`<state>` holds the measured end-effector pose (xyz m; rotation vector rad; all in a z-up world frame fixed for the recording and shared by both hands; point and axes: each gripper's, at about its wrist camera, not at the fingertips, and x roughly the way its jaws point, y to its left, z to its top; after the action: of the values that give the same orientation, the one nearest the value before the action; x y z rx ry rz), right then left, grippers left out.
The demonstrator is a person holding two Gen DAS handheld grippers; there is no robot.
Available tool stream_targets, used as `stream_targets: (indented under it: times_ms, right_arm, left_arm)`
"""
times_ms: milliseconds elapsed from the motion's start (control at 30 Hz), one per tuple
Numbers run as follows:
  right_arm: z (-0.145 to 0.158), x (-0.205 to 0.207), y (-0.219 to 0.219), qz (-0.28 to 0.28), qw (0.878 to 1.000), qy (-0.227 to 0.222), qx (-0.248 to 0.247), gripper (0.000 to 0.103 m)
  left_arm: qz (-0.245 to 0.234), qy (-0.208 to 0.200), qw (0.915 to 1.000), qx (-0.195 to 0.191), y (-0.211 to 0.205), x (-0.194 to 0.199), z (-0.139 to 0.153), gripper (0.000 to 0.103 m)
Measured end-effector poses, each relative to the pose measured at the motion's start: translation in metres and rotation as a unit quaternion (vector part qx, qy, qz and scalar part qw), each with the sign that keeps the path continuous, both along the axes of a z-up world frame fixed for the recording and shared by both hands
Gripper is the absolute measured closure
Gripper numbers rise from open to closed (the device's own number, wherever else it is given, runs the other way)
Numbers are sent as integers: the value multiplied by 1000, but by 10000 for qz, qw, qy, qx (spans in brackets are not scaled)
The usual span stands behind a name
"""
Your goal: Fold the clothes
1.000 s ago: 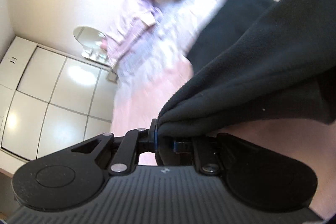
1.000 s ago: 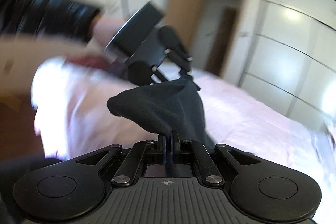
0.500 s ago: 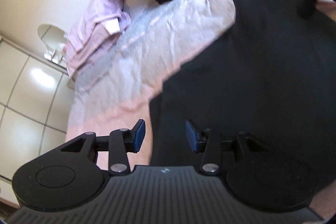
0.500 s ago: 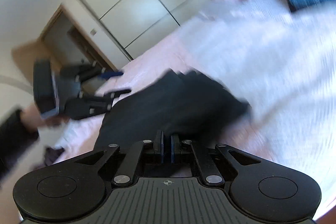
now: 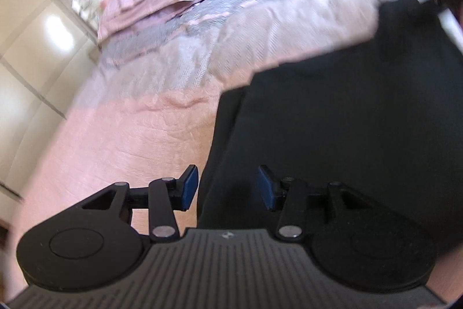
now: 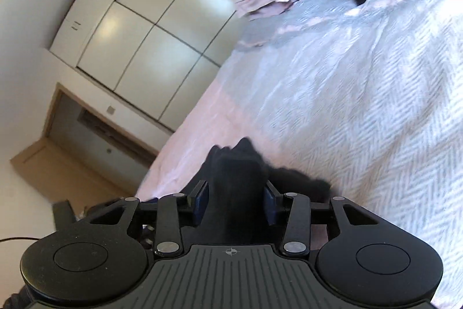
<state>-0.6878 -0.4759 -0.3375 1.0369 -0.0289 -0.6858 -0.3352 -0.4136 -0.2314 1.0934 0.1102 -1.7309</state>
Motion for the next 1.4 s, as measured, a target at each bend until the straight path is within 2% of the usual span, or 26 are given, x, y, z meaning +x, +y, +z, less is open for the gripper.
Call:
stream_targets:
  times_ms: [33,200,300,333,400,433,467,533,600,667,733,767,833,867,1000,1067,1133,1267,1300,1367,1400]
  right_arm:
    - [1,1,0,12,9999,100,-40,99]
    - [-5,-2,11,172,9976,607,-279,99]
    - [-15,-6,15,231,9974,653,-213,99]
    - [-17,-6,17,252,9972,677,-209,99]
    - [-20,-5,18,292,9968,719,-193,99]
    - [-21,-5,17,310,9967,728,-169,99]
    - [-20,-5,14,338,9968,716,-139,99]
    - [-11,-10,9,360,9974,599,-198,99]
    - [0,-15,7,324,9975,490,-393,99]
    - [3,-16,7,285,9966,565,-534,99]
    - [6,-18,7,246,9954,639,-676,99]
    - [-4,-17,4,247,9961,704,-476,99]
    - [-25,-18,-2,230,9974,685,-50,99]
    - [-26,-19,-1,215,9975,671,-61,99]
    - [-17,-19,3,238,9967,727,-276,99]
    - [-19,-20,0,214,9975,667,-126,99]
    - [-20,-27,-1,169,9979,628,-27,98]
    - [0,-35,13,-274,9939,1059,-168,85]
    - [6,-37,20,-459,9905,1271,-255,77]
    - [19,-40,34,-706,9835,1601,-463,75]
    - [25,-38,41,-633,9828,1622,-610,75]
  left_arm:
    - [112,313,9993,177,-12,5,3,61]
    - [633,1106,9907,473,-57,27,-7,61]
    - [976,1732,9760,887,-82,44,-23,62]
    - [1020,1919,9704,1057,-89,48,-28,66]
    - [1002,2118,9637,1277,-97,51,-35,83]
    - [957,2139,9637,1281,-97,49,-34,95]
    - [896,2124,9653,1231,-95,47,-32,100]
    - [771,2066,9717,850,-87,41,-20,100]
    - [731,2252,9699,574,-85,42,-11,100]
    - [775,2214,9709,480,-87,42,-12,100]
    - [901,2170,9695,693,-94,42,-26,100]
    - [972,2175,9677,826,-98,42,-35,99]
    - [1026,2160,9676,809,-97,42,-41,98]
    - [1044,2150,9680,771,-95,41,-43,97]
    - [1179,2051,9699,584,-89,46,-32,88]
    - [1283,1998,9703,456,-83,52,-23,85]
    - [1396,1888,9717,246,-69,61,-8,84]
    - [1475,1612,9758,-18,-27,80,18,75]
    - [1433,1452,9789,-65,-13,82,22,73]
    - [1219,1027,9871,-157,15,81,24,66]
    - [1029,775,9915,-193,31,78,22,63]
